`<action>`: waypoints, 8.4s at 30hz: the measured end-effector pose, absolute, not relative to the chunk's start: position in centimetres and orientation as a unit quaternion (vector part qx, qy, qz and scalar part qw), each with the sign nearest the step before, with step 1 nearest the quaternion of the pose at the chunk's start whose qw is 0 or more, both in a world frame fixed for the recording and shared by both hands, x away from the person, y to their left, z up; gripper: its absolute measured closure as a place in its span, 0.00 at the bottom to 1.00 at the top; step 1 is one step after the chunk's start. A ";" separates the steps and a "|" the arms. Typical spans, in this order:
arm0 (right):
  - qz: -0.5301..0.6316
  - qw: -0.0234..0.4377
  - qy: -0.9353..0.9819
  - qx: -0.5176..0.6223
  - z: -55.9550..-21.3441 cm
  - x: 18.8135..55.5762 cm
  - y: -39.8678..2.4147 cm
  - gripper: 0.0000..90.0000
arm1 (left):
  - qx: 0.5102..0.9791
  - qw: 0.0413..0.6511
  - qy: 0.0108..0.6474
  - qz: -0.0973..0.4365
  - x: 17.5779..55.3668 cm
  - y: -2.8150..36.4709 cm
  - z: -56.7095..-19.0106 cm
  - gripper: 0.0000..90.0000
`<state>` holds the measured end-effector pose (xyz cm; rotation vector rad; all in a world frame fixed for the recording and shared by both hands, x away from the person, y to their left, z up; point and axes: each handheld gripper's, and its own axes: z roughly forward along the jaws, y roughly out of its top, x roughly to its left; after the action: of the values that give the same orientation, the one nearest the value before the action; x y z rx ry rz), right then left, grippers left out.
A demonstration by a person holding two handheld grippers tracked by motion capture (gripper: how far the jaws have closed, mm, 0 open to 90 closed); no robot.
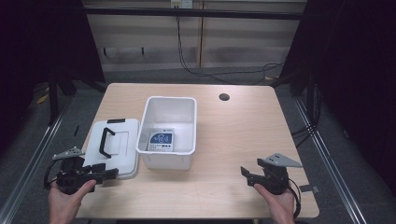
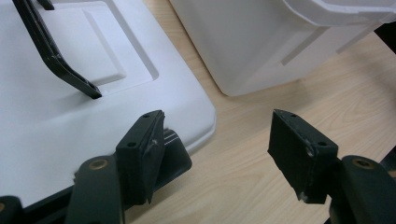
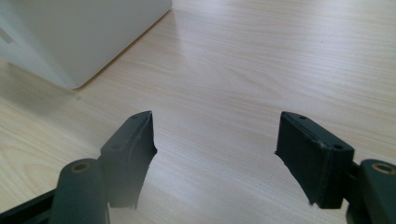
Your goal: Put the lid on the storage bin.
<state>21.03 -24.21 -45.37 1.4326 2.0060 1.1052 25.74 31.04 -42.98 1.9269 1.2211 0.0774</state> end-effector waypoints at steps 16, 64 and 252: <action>0.396 0.187 0.742 0.507 -45.5 20.8 -22.8 0.33 | 0.777 0.388 0.495 0.037 26.0 31.5 -42.2 0.46; 0.384 0.162 0.768 0.486 -45.6 20.7 -21.6 0.33 | 0.790 0.212 0.575 0.023 36.1 30.7 -37.3 0.63; 0.375 0.134 0.782 0.479 -45.9 20.9 -21.3 0.18 | 0.791 0.124 0.599 0.008 42.5 22.8 -24.4 0.95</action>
<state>20.87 -21.28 -45.90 1.3883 2.2673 1.0874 42.46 22.85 -24.40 2.3061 1.7474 0.0246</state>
